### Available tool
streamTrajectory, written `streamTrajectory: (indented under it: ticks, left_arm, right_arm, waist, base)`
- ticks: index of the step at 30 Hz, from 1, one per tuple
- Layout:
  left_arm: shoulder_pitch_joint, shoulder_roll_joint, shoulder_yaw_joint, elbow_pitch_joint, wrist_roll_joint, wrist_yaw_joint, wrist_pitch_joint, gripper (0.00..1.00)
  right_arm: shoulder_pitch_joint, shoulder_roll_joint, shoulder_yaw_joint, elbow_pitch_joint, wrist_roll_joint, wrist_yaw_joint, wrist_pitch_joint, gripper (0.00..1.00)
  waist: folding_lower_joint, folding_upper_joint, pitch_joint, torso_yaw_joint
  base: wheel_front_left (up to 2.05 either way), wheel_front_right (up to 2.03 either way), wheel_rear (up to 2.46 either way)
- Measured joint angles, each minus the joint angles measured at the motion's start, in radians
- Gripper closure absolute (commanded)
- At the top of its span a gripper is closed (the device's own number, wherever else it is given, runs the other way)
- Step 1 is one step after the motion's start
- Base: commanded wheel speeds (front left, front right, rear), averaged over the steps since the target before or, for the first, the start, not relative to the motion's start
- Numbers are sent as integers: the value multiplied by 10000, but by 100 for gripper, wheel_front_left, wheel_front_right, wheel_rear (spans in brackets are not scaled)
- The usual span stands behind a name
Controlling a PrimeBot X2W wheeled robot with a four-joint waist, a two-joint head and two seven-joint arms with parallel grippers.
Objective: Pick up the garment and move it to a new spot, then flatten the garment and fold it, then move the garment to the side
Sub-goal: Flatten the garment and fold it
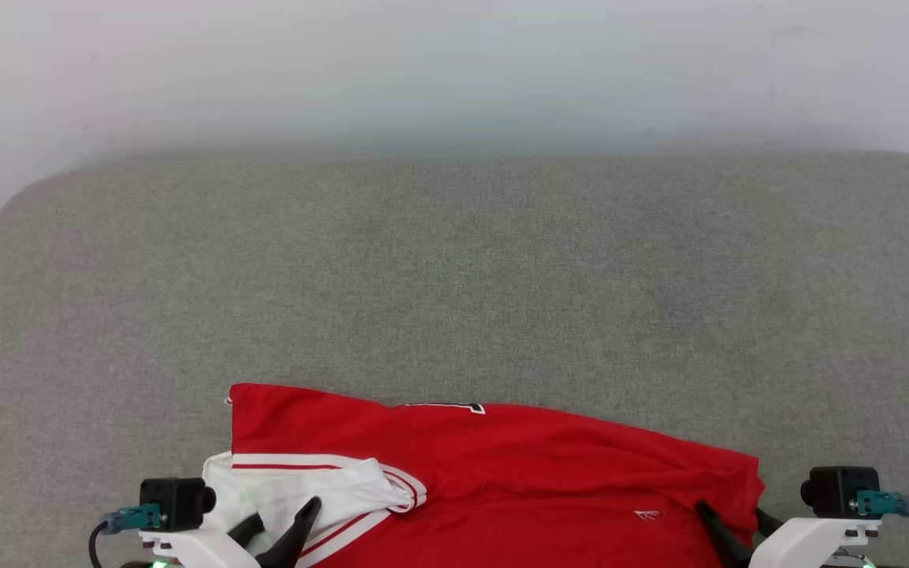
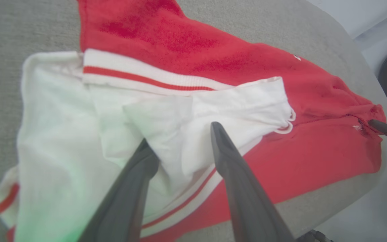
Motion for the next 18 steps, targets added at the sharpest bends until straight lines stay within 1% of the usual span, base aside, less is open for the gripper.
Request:
streamTrajectory:
  ticks: [6,9,11,14,16,18]
  left_arm:
    - [-328,-144,161,98,529,-92,-1053,0]
    - [-523,-318,378,44,955,17,-1710,0]
    - [-589,-460,614,-21,1195,180,-1916,0]
    - [-600,-696,1060,-176,1659,431,-2061,0]
    - [-587,-882,1503,-347,1965,667,-2073,0]
    - [-546,-1097,2174,-675,2493,859,-2077,0]
  right_arm:
    - [113,6,151,-669,-67,-2,-491,0]
    - [162,61,-173,-1244,-73,-2,-497,0]
    - [163,102,-420,-1461,-105,-2,-343,0]
    - [173,109,-884,-1689,-159,-2,188,0]
    - [186,96,-1279,-1760,-163,-2,669,0]
    - [221,63,-1672,-1898,-163,-2,1183,0]
  waist:
    - [1,0,-209,-17]
    - [1,0,-290,-56]
    - [0,0,-314,-65]
    - [1,0,-330,-55]
    - [0,0,-330,-34]
    - [0,0,-306,-5]
  base:
    - [0,0,0]
    - [0,0,0]
    - [0,0,0]
    - [0,0,0]
    - [0,0,0]
    - [0,0,0]
